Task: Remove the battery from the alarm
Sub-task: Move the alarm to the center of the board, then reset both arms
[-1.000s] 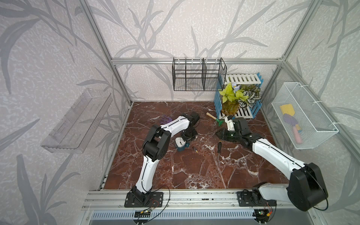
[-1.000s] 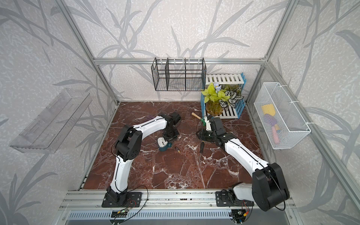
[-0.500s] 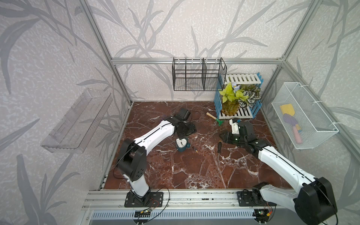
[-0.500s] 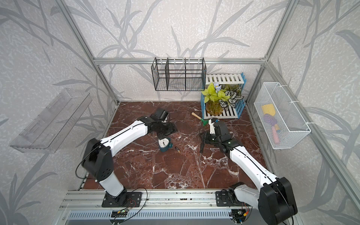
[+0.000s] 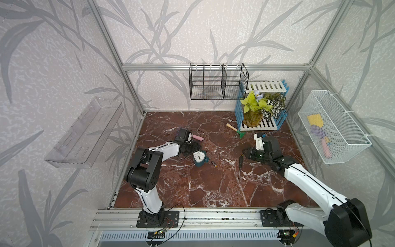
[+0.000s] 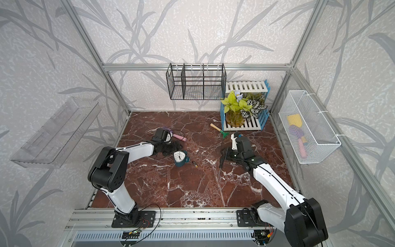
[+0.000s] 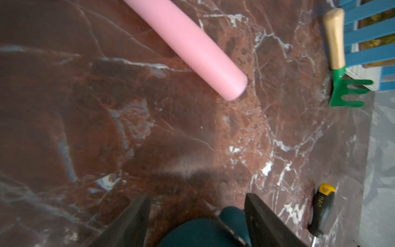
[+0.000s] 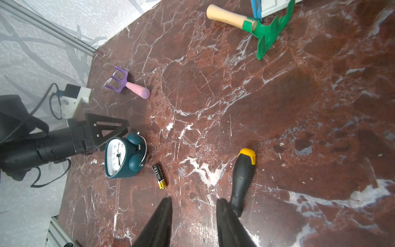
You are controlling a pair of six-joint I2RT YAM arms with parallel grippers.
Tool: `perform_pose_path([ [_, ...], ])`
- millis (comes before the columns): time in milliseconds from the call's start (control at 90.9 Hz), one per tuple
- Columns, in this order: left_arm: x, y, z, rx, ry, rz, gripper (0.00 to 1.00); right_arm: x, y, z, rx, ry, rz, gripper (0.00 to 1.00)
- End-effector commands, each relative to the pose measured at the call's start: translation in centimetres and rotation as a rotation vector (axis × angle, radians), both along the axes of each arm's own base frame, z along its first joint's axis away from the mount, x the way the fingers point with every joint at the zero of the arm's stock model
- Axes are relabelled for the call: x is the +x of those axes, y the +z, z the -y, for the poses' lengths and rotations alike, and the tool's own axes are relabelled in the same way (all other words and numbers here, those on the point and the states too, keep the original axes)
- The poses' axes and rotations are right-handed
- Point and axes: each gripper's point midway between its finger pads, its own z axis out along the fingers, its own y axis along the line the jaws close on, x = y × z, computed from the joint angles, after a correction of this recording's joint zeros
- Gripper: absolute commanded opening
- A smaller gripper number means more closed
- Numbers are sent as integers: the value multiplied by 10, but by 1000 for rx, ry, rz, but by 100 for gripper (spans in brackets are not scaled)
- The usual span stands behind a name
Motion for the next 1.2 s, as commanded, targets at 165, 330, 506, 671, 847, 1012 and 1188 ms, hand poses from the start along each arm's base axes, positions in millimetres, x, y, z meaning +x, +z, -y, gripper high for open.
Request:
perform_pose_path([
  [165,-68,20,19,-139,-103,-48,74,0,-3,24,-68,-72,27,39],
  [330,-74,29,29,-191,-130,-31,76,15,8,54,-156,-162,98,40],
  [506,-58,40,-20,-25,36,94,79,24,26,140,-430,-468,307,93],
  [671,-23,105,-86,198,247,468,89,23,-27,201,-537,-612,270,99],
  [847,-24,132,-159,587,426,741,100,85,-38,197,-630,-511,368,99],
  [1012,-37,99,-199,753,467,795,100,91,-58,181,-581,-447,512,99],
  [1188,9,95,-189,708,356,940,100,89,-68,183,-594,-430,420,99],
])
